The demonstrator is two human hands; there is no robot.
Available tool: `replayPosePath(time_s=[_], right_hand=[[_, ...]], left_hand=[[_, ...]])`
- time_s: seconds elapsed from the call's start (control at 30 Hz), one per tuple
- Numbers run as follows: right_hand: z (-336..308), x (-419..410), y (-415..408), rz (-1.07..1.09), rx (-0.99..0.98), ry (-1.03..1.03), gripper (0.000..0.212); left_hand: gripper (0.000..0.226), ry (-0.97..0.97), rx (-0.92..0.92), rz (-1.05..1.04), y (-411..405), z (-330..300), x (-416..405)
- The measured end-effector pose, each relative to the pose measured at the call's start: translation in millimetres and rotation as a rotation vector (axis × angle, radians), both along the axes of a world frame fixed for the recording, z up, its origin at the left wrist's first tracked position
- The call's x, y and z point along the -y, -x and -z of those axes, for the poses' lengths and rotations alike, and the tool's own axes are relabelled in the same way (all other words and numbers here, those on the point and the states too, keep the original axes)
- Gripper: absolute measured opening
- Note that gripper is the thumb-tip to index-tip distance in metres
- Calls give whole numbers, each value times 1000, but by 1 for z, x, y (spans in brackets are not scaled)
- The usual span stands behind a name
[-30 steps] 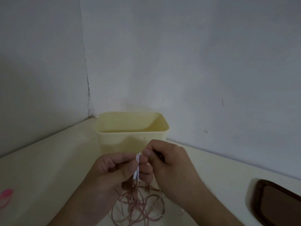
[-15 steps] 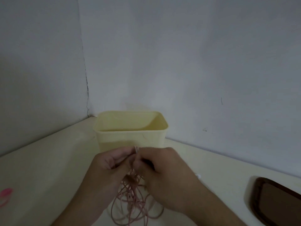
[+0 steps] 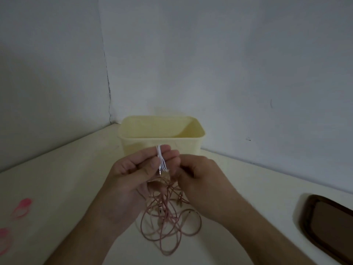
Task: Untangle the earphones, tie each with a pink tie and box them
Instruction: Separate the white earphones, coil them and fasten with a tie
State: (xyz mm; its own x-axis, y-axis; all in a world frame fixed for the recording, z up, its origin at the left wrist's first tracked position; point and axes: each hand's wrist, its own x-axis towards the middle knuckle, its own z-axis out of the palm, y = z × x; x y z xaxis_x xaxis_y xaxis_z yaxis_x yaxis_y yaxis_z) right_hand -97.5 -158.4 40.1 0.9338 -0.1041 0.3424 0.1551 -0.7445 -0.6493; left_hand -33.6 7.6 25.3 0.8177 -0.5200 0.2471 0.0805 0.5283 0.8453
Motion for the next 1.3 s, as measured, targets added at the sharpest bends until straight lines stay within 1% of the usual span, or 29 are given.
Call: replayPosePath(time_s=[0.1, 0.2, 0.27, 0.3, 0.37, 0.43, 0.57, 0.7, 0.77, 0.83, 0.9, 0.97, 1.0, 1.03, 1.1, 1.13, 1.2, 1.3], right_hand=[[-4, -5, 4, -30, -94, 123, 27], [-11, -6, 7, -62, -124, 180, 25], [-15, -5, 9, -79, -118, 169, 24], [-17, -5, 10, -83, -115, 149, 23], [-19, -3, 11, -64, -100, 133, 21], [-20, 0, 11, -30, -47, 124, 20], [-22, 3, 12, -33, 60, 58, 23], [-22, 5, 11, 33, 159, 18, 23], [-22, 7, 11, 38, 165, -37, 24], [-22, 10, 10, 16, 139, -71, 26], [-17, 8, 8, 1, 95, -82, 28], [-10, 5, 4, -14, 65, -70, 31], [-6, 3, 2, -22, 56, -54, 31], [-3, 0, 1, -28, 44, -38, 30], [0, -4, 0, -37, 14, -21, 27], [0, -5, 0, -43, -6, -24, 27], [-2, -8, 1, -57, -63, -39, 25], [-7, -12, 5, -108, -159, -90, 26]], left_hand=[[33, -45, 51, -103, -3, 1, 1], [29, -223, 211, -215, -4, 5, 3], [31, -311, 271, -248, -3, 9, 7], [34, -344, 294, -237, -4, 12, 8], [40, -405, 330, -147, -3, 13, 9], [37, -423, 318, -61, -2, 11, 8], [24, -331, 228, 4, -2, 6, 4], [29, -251, 197, 13, -3, 5, 0], [28, -204, 173, 19, -2, 6, -1], [29, -129, 110, 69, -1, 5, -2], [42, -65, 53, 125, -1, 5, -5], [57, -29, 25, 117, -1, 4, -6], [58, -14, 24, 96, -2, 5, -5], [54, 6, 20, 72, -2, 5, -4], [34, 50, -22, 2, -2, 3, -1], [30, 61, -41, -37, -1, 2, 0], [32, 60, -43, -99, -1, 1, 2], [30, -34, 54, -198, -1, 1, 3]])
